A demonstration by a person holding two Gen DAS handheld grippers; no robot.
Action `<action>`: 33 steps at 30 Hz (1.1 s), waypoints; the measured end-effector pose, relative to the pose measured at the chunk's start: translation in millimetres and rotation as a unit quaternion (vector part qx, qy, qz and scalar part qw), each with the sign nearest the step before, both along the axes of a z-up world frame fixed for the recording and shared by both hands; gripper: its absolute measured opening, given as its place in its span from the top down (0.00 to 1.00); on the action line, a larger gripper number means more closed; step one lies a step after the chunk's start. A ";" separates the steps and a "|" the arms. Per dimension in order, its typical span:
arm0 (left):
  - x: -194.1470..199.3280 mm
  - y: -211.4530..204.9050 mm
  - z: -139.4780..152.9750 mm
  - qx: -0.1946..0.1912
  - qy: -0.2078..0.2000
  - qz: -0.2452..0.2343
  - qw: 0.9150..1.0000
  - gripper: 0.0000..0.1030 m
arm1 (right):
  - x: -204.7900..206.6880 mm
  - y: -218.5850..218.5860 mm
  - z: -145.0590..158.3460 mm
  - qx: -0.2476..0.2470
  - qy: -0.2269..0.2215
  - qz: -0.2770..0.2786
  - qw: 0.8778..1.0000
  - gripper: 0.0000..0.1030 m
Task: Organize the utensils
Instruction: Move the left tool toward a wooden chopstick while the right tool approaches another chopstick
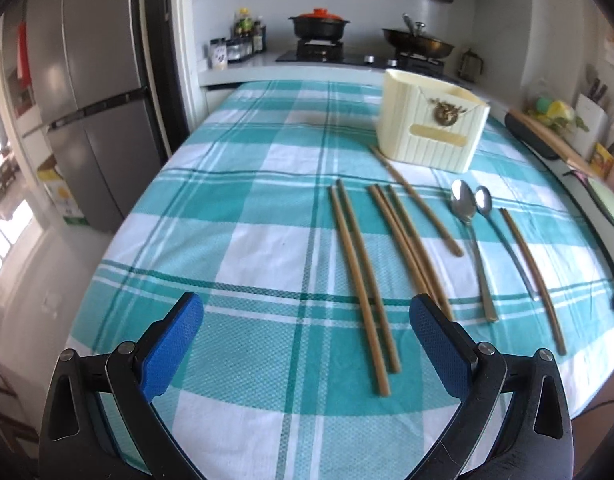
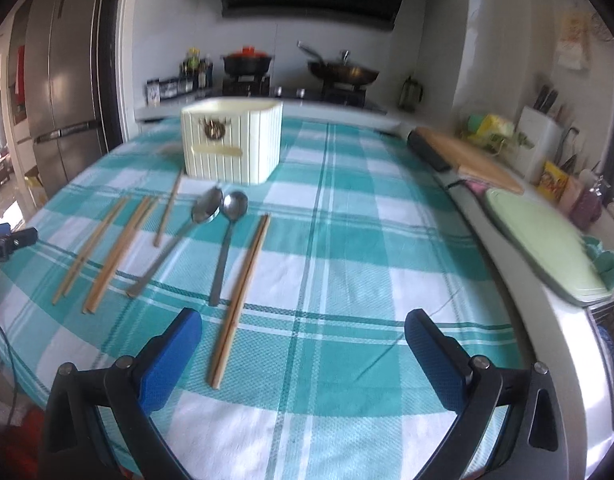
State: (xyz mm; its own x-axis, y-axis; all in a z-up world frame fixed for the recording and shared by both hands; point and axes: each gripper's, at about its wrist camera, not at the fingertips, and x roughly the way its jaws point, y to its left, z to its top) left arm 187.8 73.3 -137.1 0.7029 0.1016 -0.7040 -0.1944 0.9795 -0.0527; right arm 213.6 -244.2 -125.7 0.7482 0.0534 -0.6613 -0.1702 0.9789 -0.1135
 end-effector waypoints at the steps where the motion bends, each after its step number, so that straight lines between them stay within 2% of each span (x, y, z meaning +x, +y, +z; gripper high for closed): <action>1: -0.1 1.5 -1.7 0.000 0.002 0.002 1.000 0.00 | 9.4 1.7 -6.9 0.004 0.015 0.002 1.000 0.00; 6: 2.1 8.1 -11.1 0.003 0.015 0.011 1.000 0.00 | 55.7 8.1 -42.8 0.019 0.086 0.001 0.996 0.00; 11: 4.0 15.5 -15.6 0.001 0.022 0.021 1.000 0.00 | 79.4 14.5 -62.4 0.024 0.123 0.002 0.992 0.00; 14: 7.8 16.1 -18.2 0.007 0.025 0.022 0.999 0.00 | 90.0 18.0 -72.6 0.007 0.139 0.002 0.990 0.00; 20: 14.6 17.9 -23.2 0.008 0.033 0.020 0.999 0.00 | 95.2 13.6 -72.3 0.013 0.143 -0.008 0.990 0.00; 24: 27.3 18.0 -26.7 0.007 0.043 0.016 0.999 0.00 | 101.0 18.1 -75.2 -0.010 0.150 -0.002 0.989 0.00; 30: 58.4 26.6 -33.1 -0.041 0.070 0.017 0.997 0.00 | 103.4 20.6 -73.4 -0.029 0.139 -0.006 0.990 0.00; 33: 74.9 21.3 -36.4 -0.043 0.084 0.006 0.996 0.00 | 104.1 19.0 -73.9 -0.024 0.139 -0.008 0.990 0.00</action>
